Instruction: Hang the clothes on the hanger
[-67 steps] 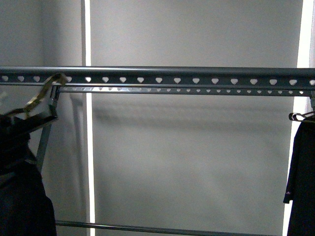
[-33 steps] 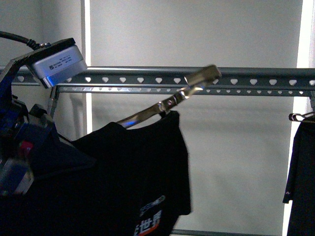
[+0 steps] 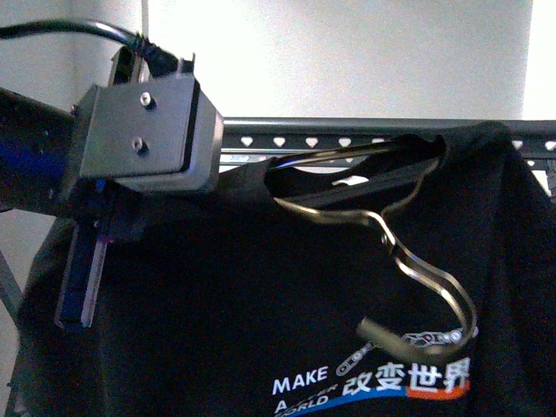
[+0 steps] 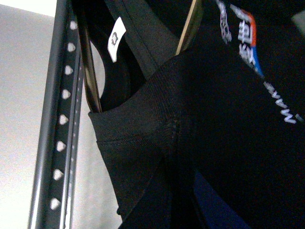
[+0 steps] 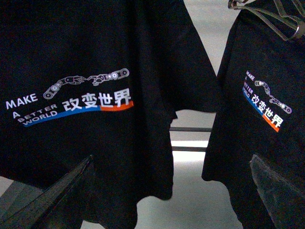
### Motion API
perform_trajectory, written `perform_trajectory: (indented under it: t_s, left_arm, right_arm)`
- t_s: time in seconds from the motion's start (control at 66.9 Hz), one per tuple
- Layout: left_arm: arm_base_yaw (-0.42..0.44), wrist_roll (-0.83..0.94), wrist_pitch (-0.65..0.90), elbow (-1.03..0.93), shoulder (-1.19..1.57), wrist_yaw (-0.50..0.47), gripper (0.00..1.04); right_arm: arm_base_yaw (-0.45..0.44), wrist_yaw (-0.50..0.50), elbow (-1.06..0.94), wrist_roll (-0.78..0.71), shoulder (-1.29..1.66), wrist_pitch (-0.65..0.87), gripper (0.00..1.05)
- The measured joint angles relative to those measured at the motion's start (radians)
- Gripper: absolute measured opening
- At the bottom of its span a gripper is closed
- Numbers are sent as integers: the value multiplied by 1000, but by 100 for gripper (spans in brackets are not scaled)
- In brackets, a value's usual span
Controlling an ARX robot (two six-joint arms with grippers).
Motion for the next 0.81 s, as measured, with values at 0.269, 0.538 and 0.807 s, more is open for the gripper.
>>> perform_trajectory:
  t_s: [0.269, 0.538, 0.807]
  left_arm:
    - [-9, 102, 63, -4, 19, -6, 5]
    - [-9, 109, 63, -4, 19, -10, 5]
    - [-10, 111, 63, -5, 19, -12, 5]
  right_arm:
    - [0, 0, 0, 0, 0, 0, 97]
    - [0, 0, 0, 0, 0, 0, 97]
    - [-258, -578, 73, -109, 291, 174, 97]
